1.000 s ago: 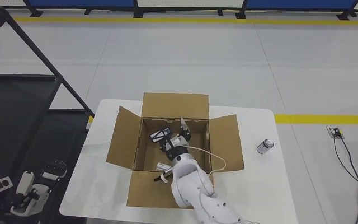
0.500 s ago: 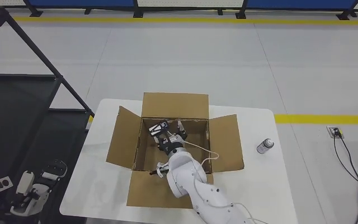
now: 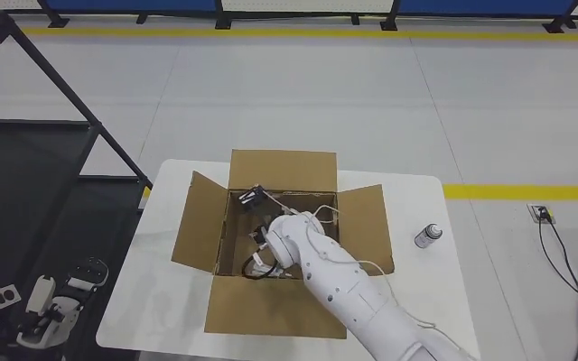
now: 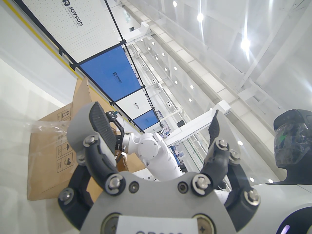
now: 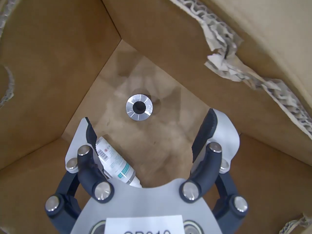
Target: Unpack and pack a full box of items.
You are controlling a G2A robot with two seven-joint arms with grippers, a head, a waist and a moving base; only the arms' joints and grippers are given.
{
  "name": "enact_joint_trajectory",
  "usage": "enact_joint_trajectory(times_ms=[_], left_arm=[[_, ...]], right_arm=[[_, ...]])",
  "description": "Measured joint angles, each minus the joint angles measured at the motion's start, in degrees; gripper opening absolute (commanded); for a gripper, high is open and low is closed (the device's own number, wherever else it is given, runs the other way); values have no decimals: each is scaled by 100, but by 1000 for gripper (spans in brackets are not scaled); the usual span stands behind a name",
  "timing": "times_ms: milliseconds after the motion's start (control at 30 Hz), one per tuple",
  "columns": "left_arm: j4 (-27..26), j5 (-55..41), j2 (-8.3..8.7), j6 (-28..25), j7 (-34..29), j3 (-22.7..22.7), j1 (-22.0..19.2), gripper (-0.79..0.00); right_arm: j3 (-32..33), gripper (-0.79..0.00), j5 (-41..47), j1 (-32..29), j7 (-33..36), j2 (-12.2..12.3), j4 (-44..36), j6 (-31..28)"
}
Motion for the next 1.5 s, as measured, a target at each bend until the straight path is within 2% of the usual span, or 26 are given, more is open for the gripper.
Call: enact_joint_trajectory(times_ms=[200,333,500,700,767,867,933,967,1267,1500], left_arm=[[0,0,0,0,0,0,0,0],[0,0,0,0,0,0,0,0],[0,0,0,0,0,0,0,0],[0,0,0,0,0,0,0,0],[0,0,0,0,0,0,0,0],[0,0,0,0,0,0,0,0],[0,0,0,0,0,0,0,0],[0,0,0,0,0,0,0,0],[0,0,0,0,0,0,0,0],[0,0,0,0,0,0,0,0]], right_arm=[[-192,0,293,295,-474,-303,1022,-104],[-210,-117,537,445,-892,-478,1624,-265],[-152,-348,861,572,-1307,-633,2160,-531],[-58,-363,1123,714,-1709,-744,2675,-782],[-49,-336,1143,748,-1795,-775,2805,-750],[-45,-453,1164,783,-1818,-816,2941,-772],[-32,-631,1192,807,-1824,-836,3013,-833],[-24,-785,1209,815,-1834,-841,3040,-870],[26,-785,1190,803,-2279,-819,3116,-1086],[51,-785,1009,551,-3053,-698,2923,-1074]])
